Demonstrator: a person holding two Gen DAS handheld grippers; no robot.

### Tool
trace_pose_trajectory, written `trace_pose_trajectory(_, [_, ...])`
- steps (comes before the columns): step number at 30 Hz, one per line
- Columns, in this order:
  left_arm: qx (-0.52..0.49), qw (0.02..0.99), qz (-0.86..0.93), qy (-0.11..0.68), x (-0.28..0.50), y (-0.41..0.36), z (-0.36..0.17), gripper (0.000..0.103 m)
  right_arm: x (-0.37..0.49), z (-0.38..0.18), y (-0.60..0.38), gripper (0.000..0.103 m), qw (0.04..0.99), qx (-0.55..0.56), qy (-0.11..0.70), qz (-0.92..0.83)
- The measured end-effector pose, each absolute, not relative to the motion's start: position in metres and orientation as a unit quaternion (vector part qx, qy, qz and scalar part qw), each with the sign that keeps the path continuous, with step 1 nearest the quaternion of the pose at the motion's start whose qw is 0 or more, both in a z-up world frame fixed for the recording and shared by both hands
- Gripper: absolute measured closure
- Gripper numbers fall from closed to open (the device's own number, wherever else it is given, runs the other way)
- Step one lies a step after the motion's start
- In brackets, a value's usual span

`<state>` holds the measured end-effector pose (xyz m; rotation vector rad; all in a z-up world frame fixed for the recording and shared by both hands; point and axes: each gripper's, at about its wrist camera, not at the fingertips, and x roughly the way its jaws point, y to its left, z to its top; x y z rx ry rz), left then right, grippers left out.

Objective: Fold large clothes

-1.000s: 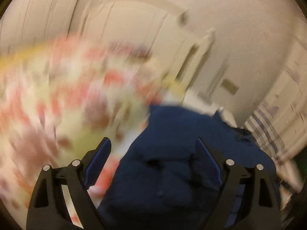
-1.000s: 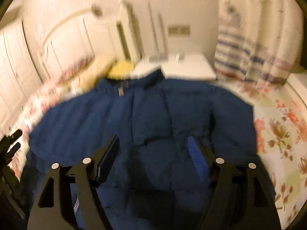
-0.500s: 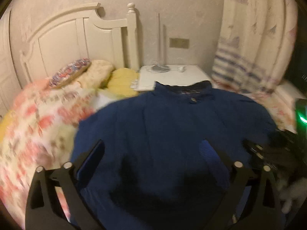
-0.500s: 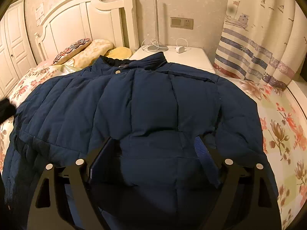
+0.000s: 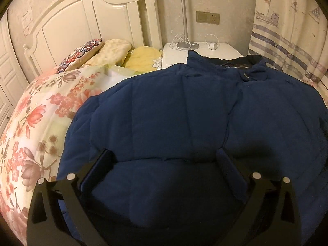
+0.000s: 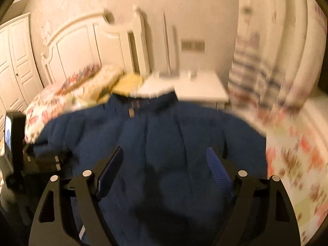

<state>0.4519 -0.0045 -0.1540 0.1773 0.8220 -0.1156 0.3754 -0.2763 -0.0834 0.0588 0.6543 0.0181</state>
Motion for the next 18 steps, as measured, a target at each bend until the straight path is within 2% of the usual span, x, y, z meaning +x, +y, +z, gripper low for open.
trace_pose_trajectory(3, [0.087, 0.911, -0.055, 0.399, 0.451, -0.006, -0.154, 0.002, 0.397, -0.078, -0.266, 0.026, 0.944, 0.016, 0.329, 0.011])
trace_pose_trajectory(8, [0.087, 0.911, -0.056, 0.398, 0.450, -0.006, -0.153, 0.002, 0.452, -0.124, -0.253, 0.023, 0.902, -0.034, 0.430, 0.002])
trace_pose_trajectory(14, [0.084, 0.912, -0.057, 0.398, 0.450, -0.005, -0.152, 0.002, 0.453, -0.127, -0.259, 0.021, 0.900, -0.028, 0.436, 0.009])
trace_pose_trajectory(18, [0.084, 0.912, -0.058, 0.398, 0.451, -0.005, -0.153, 0.002, 0.418, -0.103, -0.267, 0.021, 0.920, 0.016, 0.391, 0.021])
